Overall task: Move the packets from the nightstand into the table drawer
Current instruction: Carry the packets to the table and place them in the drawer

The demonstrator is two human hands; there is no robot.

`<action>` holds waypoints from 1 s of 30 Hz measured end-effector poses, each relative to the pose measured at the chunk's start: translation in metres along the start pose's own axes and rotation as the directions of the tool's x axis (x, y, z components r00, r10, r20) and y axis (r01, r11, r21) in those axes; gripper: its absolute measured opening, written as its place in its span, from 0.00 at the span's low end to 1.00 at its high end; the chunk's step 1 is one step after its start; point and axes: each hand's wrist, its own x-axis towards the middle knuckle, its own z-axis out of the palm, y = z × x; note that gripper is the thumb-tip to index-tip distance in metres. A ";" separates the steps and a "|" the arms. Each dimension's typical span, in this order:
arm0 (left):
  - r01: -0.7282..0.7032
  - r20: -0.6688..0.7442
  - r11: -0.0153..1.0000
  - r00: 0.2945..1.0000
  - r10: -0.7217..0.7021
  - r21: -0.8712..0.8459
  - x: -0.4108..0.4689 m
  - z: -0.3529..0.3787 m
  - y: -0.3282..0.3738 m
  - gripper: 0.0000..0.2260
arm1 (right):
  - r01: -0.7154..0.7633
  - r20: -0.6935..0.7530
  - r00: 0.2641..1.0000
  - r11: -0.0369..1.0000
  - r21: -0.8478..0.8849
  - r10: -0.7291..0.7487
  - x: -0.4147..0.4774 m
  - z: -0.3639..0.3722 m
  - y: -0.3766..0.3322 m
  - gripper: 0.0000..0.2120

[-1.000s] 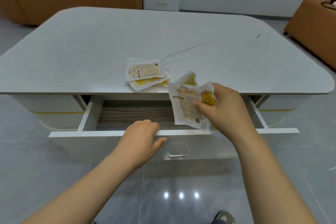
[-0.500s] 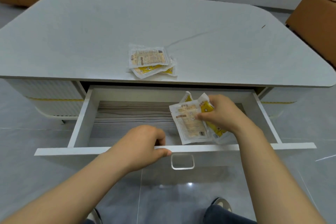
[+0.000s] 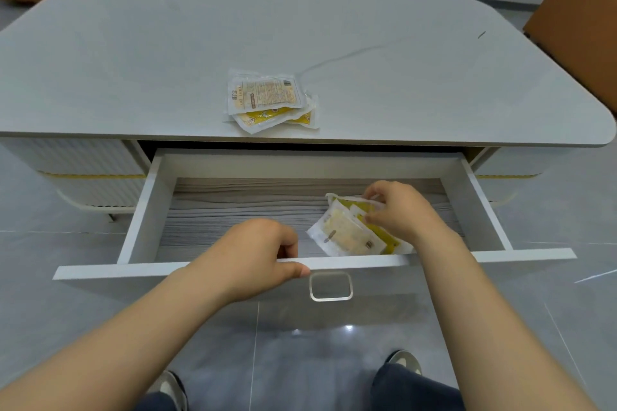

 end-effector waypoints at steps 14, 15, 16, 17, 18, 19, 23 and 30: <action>0.105 -0.193 0.992 0.974 -0.117 -0.069 0.020 -0.036 -0.012 0.09 | 0.209 -0.068 0.974 0.971 -0.118 -0.218 -0.014 -0.011 -0.020 0.19; 0.109 -0.287 0.993 0.951 -0.117 -0.045 0.025 -0.044 -0.016 0.08 | 0.231 -0.081 0.967 0.965 -0.124 -0.242 -0.016 -0.013 -0.023 0.19; 0.113 -0.371 0.993 0.922 -0.114 -0.024 0.031 -0.051 -0.019 0.09 | 0.250 -0.093 0.960 0.960 -0.125 -0.263 -0.018 -0.015 -0.027 0.19; 0.119 -0.438 0.993 0.893 -0.104 0.007 0.037 -0.057 -0.022 0.12 | 0.268 -0.105 0.954 0.956 -0.123 -0.281 -0.020 -0.018 -0.030 0.19; 0.131 -0.486 0.990 0.869 -0.092 0.047 0.044 -0.063 -0.025 0.16 | 0.287 -0.119 0.946 0.951 -0.116 -0.300 -0.021 -0.020 -0.033 0.19; 0.145 -0.511 0.986 0.855 -0.086 0.077 0.050 -0.069 -0.028 0.21 | 0.304 -0.133 0.939 0.947 -0.104 -0.316 -0.022 -0.022 -0.035 0.19; 0.174 -0.428 0.983 0.894 -0.135 0.054 0.077 -0.091 -0.036 0.40 | 0.341 -0.183 0.923 0.940 -0.025 -0.340 -0.021 -0.036 -0.043 0.22; 0.257 -0.200 0.966 0.947 -0.251 0.005 0.119 -0.115 -0.065 0.42 | 0.421 -0.139 0.893 0.904 -0.078 -0.428 0.030 -0.055 -0.078 0.35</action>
